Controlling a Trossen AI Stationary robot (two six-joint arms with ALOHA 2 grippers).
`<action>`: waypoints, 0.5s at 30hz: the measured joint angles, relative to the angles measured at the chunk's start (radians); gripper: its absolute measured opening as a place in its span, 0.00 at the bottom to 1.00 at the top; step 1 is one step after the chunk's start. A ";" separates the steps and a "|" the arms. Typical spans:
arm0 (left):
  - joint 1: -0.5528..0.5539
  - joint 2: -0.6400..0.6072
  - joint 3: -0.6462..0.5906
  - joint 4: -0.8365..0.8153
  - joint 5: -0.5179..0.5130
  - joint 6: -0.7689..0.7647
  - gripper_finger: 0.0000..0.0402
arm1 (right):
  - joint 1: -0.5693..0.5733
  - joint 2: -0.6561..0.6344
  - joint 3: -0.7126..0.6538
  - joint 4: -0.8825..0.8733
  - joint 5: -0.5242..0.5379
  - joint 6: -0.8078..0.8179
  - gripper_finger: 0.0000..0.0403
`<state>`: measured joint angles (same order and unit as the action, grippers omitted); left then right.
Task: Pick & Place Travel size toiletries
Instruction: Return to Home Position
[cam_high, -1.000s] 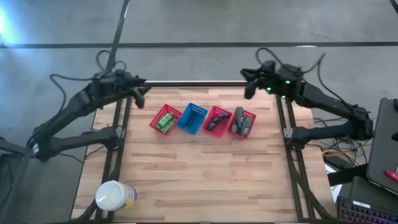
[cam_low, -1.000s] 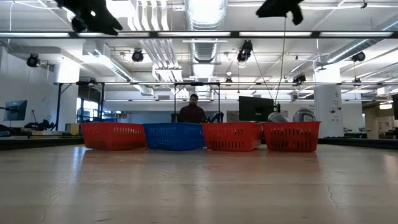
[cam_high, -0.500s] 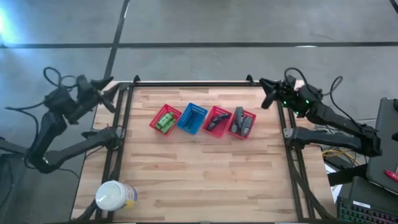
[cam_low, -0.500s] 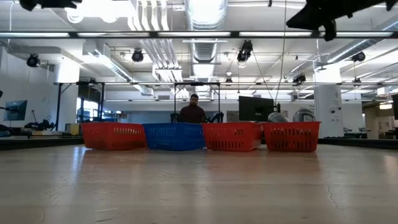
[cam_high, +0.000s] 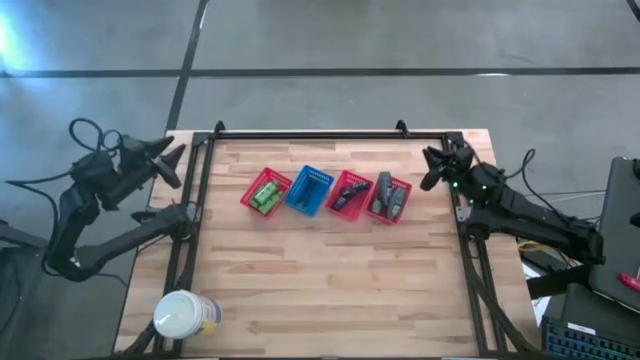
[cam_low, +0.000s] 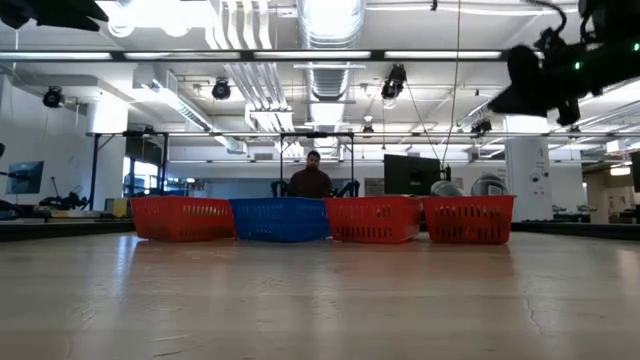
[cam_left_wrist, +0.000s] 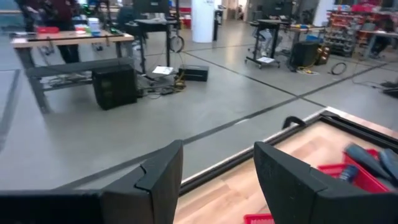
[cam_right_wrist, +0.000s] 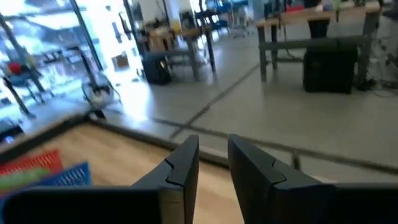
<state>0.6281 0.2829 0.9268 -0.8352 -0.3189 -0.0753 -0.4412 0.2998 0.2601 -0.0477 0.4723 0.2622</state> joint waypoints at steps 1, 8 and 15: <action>-0.004 0.004 0.000 0.000 0.011 -0.001 0.50 | 0.000 -0.003 -0.022 -0.001 0.002 0.000 0.22; -0.034 0.008 -0.006 0.009 -0.018 -0.004 0.50 | 0.000 0.002 -0.187 0.002 0.001 0.000 0.27; 0.053 -0.031 -0.064 0.004 -0.013 -0.004 0.50 | -0.005 0.062 -0.251 0.169 -0.031 -0.001 0.32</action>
<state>0.6815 0.2521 0.8633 -0.8308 -0.3320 -0.0795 -0.4466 0.3622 0.0090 0.1214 0.4416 0.2613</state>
